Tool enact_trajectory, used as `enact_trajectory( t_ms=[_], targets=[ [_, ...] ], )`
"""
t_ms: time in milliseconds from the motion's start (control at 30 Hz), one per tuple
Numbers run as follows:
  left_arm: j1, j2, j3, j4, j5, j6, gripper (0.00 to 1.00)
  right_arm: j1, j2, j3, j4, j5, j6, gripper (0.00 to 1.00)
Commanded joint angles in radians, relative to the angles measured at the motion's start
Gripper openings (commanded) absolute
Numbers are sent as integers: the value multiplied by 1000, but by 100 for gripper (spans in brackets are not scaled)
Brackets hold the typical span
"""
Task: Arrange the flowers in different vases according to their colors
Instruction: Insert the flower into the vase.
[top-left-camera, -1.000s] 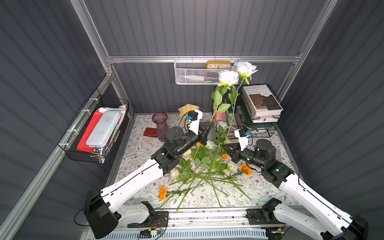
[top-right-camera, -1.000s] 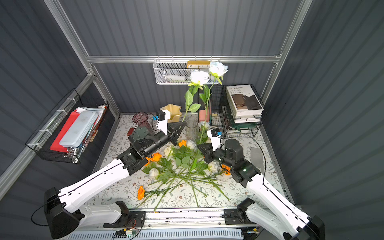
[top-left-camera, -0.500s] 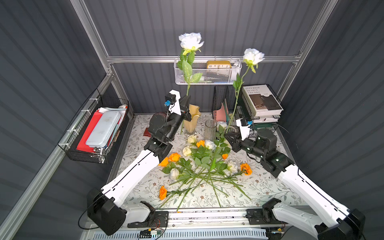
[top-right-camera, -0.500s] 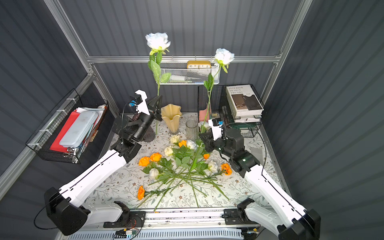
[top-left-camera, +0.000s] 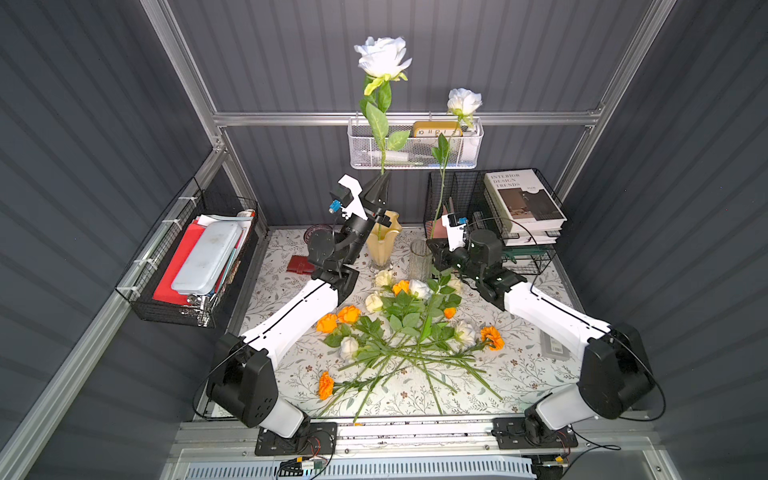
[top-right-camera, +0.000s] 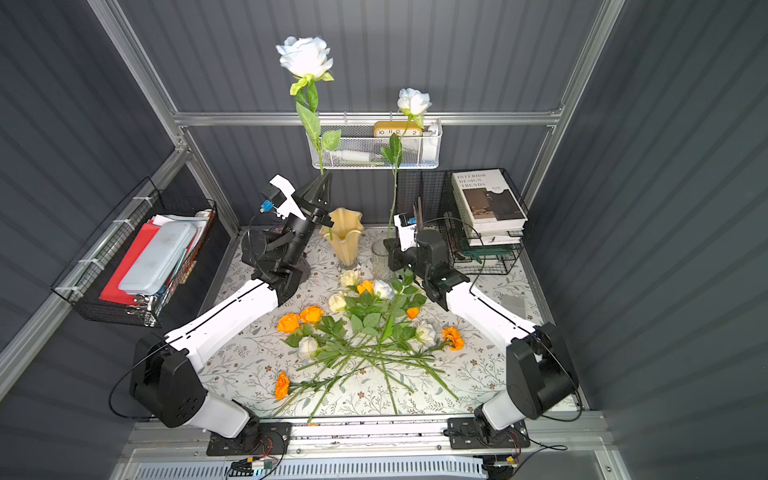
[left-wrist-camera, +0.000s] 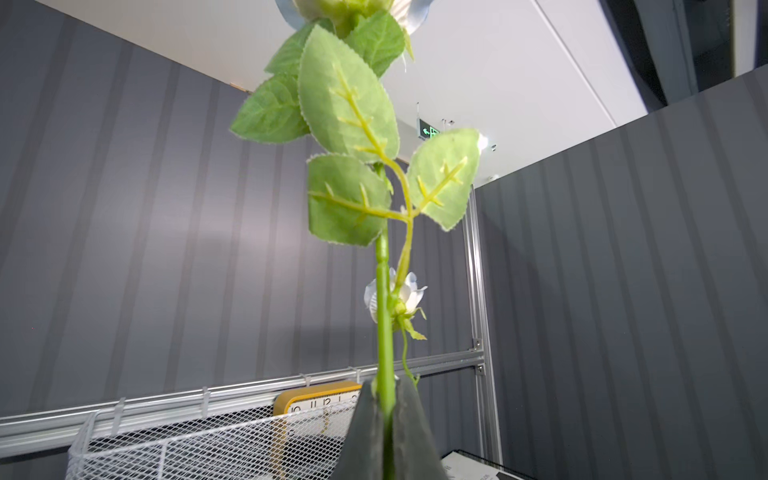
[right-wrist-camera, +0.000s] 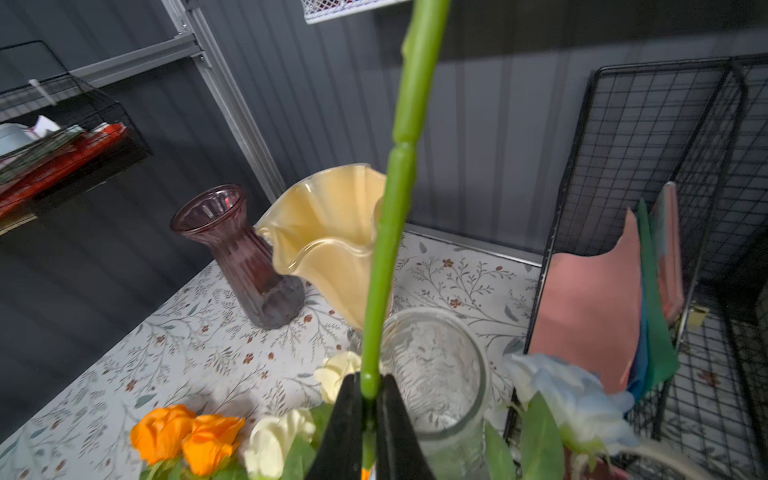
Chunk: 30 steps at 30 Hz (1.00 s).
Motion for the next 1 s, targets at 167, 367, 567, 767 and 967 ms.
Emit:
enact_trajectory(
  t_ms=[167, 367, 567, 767, 967],
  targets=[
    [7, 116, -32, 308, 99, -210, 0, -11, 141, 91, 134, 37, -54, 0],
    [7, 190, -24, 379, 115, -256, 0, -27, 189, 79, 172, 24, -38, 0],
    [7, 290, 15, 476, 136, -332, 0, -38, 194, 59, 199, -4, -19, 0],
    [8, 340, 33, 522, 134, -388, 0, -39, 187, 30, 184, -36, -10, 0],
    [7, 411, 76, 574, 141, -442, 0, -38, 187, -11, 200, -35, 1, 0]
  ],
)
